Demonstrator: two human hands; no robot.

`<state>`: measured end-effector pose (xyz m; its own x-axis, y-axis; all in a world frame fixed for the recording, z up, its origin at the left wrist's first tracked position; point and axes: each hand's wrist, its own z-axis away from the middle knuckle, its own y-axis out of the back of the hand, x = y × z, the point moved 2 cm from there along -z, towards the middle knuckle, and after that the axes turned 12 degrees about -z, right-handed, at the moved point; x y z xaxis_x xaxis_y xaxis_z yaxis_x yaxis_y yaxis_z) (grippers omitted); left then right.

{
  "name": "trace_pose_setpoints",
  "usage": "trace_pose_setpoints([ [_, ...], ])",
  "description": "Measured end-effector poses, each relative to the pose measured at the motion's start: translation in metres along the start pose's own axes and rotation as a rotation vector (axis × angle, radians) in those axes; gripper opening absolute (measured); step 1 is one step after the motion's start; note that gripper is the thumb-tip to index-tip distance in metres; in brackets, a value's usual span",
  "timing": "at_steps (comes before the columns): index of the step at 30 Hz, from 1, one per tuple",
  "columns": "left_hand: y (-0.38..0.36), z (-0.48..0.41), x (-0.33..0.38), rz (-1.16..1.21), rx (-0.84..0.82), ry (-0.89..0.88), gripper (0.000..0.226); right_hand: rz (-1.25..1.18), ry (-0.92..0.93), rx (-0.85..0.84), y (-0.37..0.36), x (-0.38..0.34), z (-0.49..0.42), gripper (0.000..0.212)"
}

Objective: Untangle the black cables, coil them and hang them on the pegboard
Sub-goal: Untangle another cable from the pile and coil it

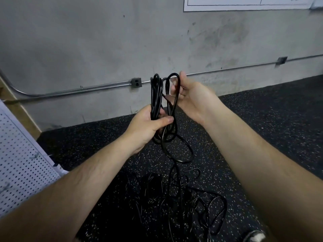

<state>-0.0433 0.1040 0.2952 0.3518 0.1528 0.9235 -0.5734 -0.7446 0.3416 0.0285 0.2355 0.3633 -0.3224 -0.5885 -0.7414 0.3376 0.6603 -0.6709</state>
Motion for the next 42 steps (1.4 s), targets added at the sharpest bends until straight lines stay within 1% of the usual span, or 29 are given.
trace_pose_setpoints([
  [1, 0.002, -0.001, 0.002, -0.001, 0.023, 0.003, 0.028, 0.235, 0.064, 0.028, 0.003, -0.003, 0.003, 0.030],
  [3, 0.009, -0.004, 0.003, 0.008, 0.068, 0.001, 0.020, 0.871, 0.184, 0.092, 0.017, -0.004, 0.007, 0.041],
  [4, 0.012, -0.006, 0.003, 0.020, 0.092, -0.004, 0.016, 1.104, 0.138, 0.079, 0.024, 0.000, 0.009, 0.049],
  [5, 0.015, -0.007, 0.003, 0.032, 0.114, -0.007, 0.014, 1.204, 0.015, 0.027, 0.029, 0.007, 0.012, 0.060],
  [6, 0.019, -0.009, 0.003, 0.046, 0.134, -0.008, 0.014, 1.169, -0.130, -0.049, 0.034, 0.015, 0.015, 0.070],
  [7, 0.022, -0.010, 0.003, 0.060, 0.151, -0.006, 0.013, 1.061, -0.264, -0.126, 0.038, 0.022, 0.018, 0.072],
  [8, 0.026, -0.012, 0.003, 0.072, 0.164, -0.005, 0.012, 0.932, -0.359, -0.202, 0.039, 0.028, 0.021, 0.068],
  [9, 0.030, -0.014, 0.003, 0.085, 0.177, -0.006, 0.012, 0.827, -0.407, -0.278, 0.042, 0.030, 0.023, 0.063],
  [11, 0.037, -0.016, 0.003, 0.107, 0.205, -0.004, 0.013, 0.684, -0.439, -0.364, 0.045, 0.030, 0.025, 0.056],
  [12, 0.039, -0.016, 0.002, 0.118, 0.218, 0.002, 0.013, 0.630, -0.429, -0.369, 0.046, 0.031, 0.025, 0.051],
  [14, 0.043, -0.016, 0.001, 0.125, 0.249, 0.017, 0.010, 0.574, -0.387, -0.305, 0.046, 0.030, 0.023, 0.039],
  [16, 0.048, -0.016, 0.002, 0.134, 0.275, 0.024, 0.008, 0.663, -0.360, -0.286, 0.048, 0.026, 0.024, 0.022],
  [17, 0.051, -0.016, 0.003, 0.152, 0.282, 0.024, 0.009, 0.785, -0.366, -0.315, 0.048, 0.021, 0.026, 0.032],
  [18, 0.055, -0.017, 0.004, 0.171, 0.284, 0.026, 0.011, 0.961, -0.370, -0.347, 0.048, 0.016, 0.030, 0.048],
  [19, 0.057, -0.016, 0.005, 0.189, 0.284, 0.034, 0.012, 1.167, -0.360, -0.384, 0.048, 0.012, 0.032, 0.058],
  [20, 0.060, -0.016, 0.005, 0.200, 0.281, 0.047, 0.012, 1.351, -0.319, -0.397, 0.048, 0.010, 0.033, 0.061],
  [21, 0.061, -0.015, 0.005, 0.209, 0.274, 0.062, 0.011, 1.470, -0.265, -0.392, 0.049, 0.009, 0.033, 0.060],
  [22, 0.060, -0.014, 0.006, 0.224, 0.261, 0.075, 0.009, 1.517, -0.214, -0.364, 0.050, 0.009, 0.032, 0.060],
  [24, 0.055, -0.011, 0.008, 0.282, 0.215, 0.097, 0.008, 1.465, -0.181, -0.287, 0.054, 0.011, 0.030, 0.060],
  [26, 0.052, -0.008, 0.011, 0.375, 0.151, 0.106, 0.008, 1.287, -0.251, -0.219, 0.058, 0.013, 0.027, 0.044],
  [27, 0.051, -0.006, 0.014, 0.427, 0.108, 0.092, 0.008, 1.194, -0.303, -0.225, 0.060, 0.013, 0.026, 0.040],
  [29, 0.052, -0.002, 0.018, 0.503, 0.017, 0.044, 0.008, 0.992, -0.376, -0.260, 0.068, 0.013, 0.022, 0.039],
  [32, 0.055, 0.001, 0.021, 0.549, -0.065, -0.001, 0.006, 0.788, -0.383, -0.172, 0.082, 0.005, 0.016, 0.038],
  [33, 0.056, 0.001, 0.022, 0.562, -0.083, -0.010, 0.007, 0.789, -0.404, -0.134, 0.089, 0.004, 0.014, 0.039],
  [34, 0.056, 0.002, 0.023, 0.583, -0.100, -0.017, 0.008, 0.857, -0.428, -0.108, 0.092, 0.002, 0.015, 0.043],
  [37, 0.060, 0.003, 0.024, 0.679, -0.139, -0.003, 0.010, 1.247, -0.518, -0.088, 0.103, 0.004, 0.017, 0.063],
  [38, 0.062, 0.003, 0.023, 0.705, -0.154, 0.001, 0.010, 1.320, -0.526, -0.081, 0.105, 0.005, 0.015, 0.066],
  [40, 0.065, 0.001, 0.022, 0.710, -0.178, -0.008, 0.009, 1.308, -0.488, -0.081, 0.107, 0.003, 0.011, 0.062],
  [42, 0.071, -0.001, 0.020, 0.640, -0.179, -0.036, 0.014, 1.068, -0.468, -0.104, 0.107, -0.004, 0.008, 0.046],
])
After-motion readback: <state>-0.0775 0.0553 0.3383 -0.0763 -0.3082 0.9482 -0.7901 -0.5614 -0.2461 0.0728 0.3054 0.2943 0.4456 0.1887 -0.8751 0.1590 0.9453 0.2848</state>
